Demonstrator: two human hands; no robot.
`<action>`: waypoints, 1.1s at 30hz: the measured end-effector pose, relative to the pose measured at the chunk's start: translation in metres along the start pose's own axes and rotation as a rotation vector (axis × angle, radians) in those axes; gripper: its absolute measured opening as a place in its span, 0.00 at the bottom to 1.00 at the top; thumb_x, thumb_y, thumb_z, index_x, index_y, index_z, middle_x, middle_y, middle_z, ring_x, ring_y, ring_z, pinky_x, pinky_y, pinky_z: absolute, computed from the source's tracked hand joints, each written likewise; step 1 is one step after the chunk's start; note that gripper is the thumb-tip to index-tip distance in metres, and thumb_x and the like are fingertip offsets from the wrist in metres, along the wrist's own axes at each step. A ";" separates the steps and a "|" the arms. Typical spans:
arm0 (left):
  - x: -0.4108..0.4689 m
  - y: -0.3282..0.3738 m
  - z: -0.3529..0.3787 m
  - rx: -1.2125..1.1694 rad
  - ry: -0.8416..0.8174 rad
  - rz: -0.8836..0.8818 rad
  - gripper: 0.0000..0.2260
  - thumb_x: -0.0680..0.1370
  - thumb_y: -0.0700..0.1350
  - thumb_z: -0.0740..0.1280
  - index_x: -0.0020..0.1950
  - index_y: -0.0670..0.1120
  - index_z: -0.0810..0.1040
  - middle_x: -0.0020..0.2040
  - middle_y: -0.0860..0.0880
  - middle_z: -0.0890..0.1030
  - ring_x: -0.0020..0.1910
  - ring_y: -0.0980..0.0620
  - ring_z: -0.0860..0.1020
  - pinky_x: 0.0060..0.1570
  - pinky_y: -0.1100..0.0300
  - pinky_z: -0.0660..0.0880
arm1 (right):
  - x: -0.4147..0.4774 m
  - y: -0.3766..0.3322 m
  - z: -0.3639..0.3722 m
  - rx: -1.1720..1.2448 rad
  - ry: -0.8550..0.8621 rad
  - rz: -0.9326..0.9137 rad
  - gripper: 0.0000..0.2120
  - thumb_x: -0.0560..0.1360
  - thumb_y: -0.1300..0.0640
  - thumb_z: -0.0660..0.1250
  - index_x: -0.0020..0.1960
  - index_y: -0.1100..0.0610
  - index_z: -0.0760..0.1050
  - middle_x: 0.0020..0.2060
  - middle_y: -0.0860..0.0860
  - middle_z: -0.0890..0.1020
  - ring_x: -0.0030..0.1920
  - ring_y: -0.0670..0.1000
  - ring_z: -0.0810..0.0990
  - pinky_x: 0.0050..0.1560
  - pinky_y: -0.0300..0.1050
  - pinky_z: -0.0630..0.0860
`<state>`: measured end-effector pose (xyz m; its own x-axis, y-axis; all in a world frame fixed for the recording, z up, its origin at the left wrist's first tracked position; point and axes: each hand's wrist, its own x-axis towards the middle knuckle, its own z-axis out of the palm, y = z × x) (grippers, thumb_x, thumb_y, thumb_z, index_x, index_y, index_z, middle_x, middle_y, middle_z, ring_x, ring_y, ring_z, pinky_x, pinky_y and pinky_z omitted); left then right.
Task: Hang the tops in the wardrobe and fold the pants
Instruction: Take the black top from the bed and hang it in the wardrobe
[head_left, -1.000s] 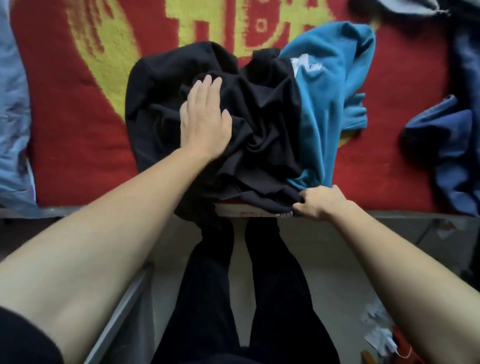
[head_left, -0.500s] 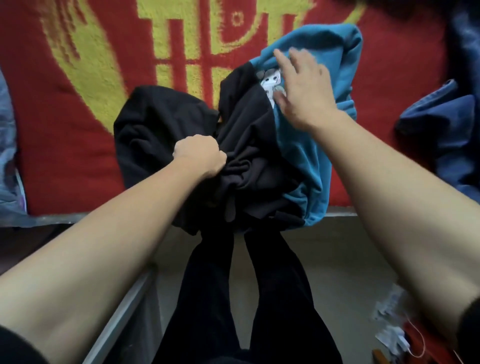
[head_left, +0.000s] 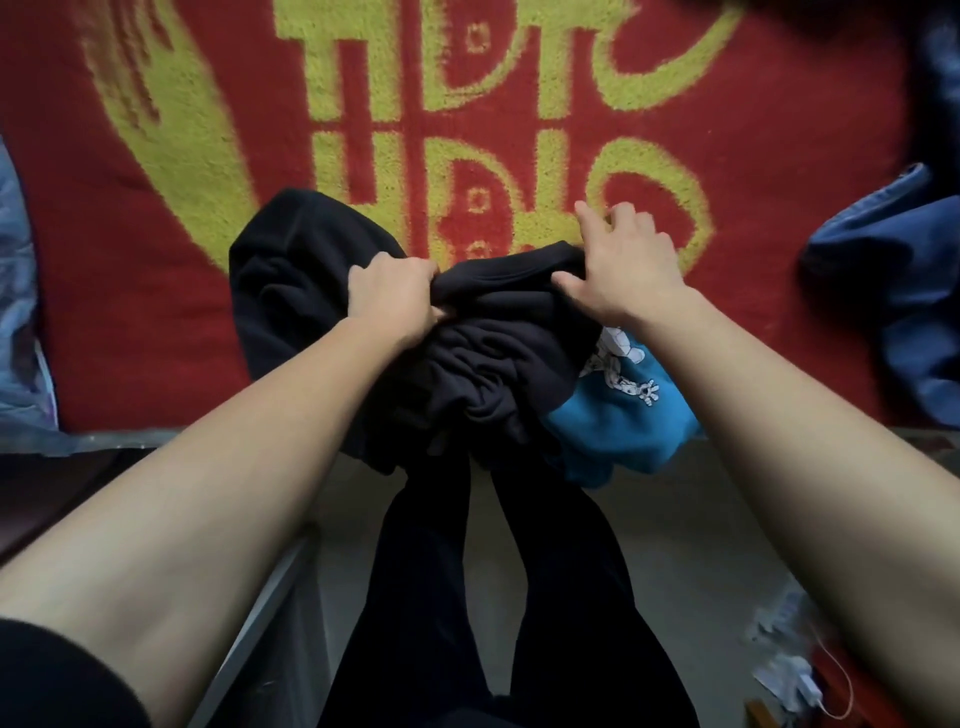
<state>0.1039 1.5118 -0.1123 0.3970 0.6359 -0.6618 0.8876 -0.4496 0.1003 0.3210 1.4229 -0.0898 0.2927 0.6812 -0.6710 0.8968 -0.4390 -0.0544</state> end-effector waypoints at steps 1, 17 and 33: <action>-0.004 -0.002 0.001 -0.018 0.016 0.017 0.11 0.75 0.58 0.69 0.51 0.52 0.78 0.48 0.47 0.81 0.56 0.41 0.74 0.49 0.50 0.65 | 0.005 -0.002 0.003 0.036 -0.080 0.020 0.35 0.76 0.39 0.64 0.76 0.53 0.56 0.69 0.62 0.66 0.67 0.64 0.68 0.63 0.59 0.68; -0.084 0.013 -0.234 -0.870 0.855 -0.075 0.06 0.69 0.44 0.70 0.44 0.48 0.76 0.37 0.52 0.79 0.42 0.44 0.79 0.42 0.52 0.74 | -0.093 -0.046 -0.224 0.769 0.875 -0.022 0.20 0.69 0.67 0.60 0.60 0.63 0.77 0.51 0.61 0.79 0.54 0.61 0.77 0.56 0.46 0.68; -0.199 -0.053 -0.117 -1.662 0.209 -0.753 0.20 0.75 0.39 0.69 0.66 0.39 0.71 0.59 0.39 0.79 0.45 0.47 0.77 0.34 0.58 0.74 | -0.215 -0.106 -0.096 0.558 0.240 -0.040 0.14 0.71 0.58 0.71 0.56 0.52 0.82 0.49 0.56 0.82 0.53 0.57 0.80 0.54 0.47 0.74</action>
<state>0.0058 1.4826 0.1011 -0.2437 0.5021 -0.8297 0.1048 0.8642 0.4922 0.1943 1.3791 0.1316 0.3871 0.7881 -0.4786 0.6182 -0.6069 -0.4994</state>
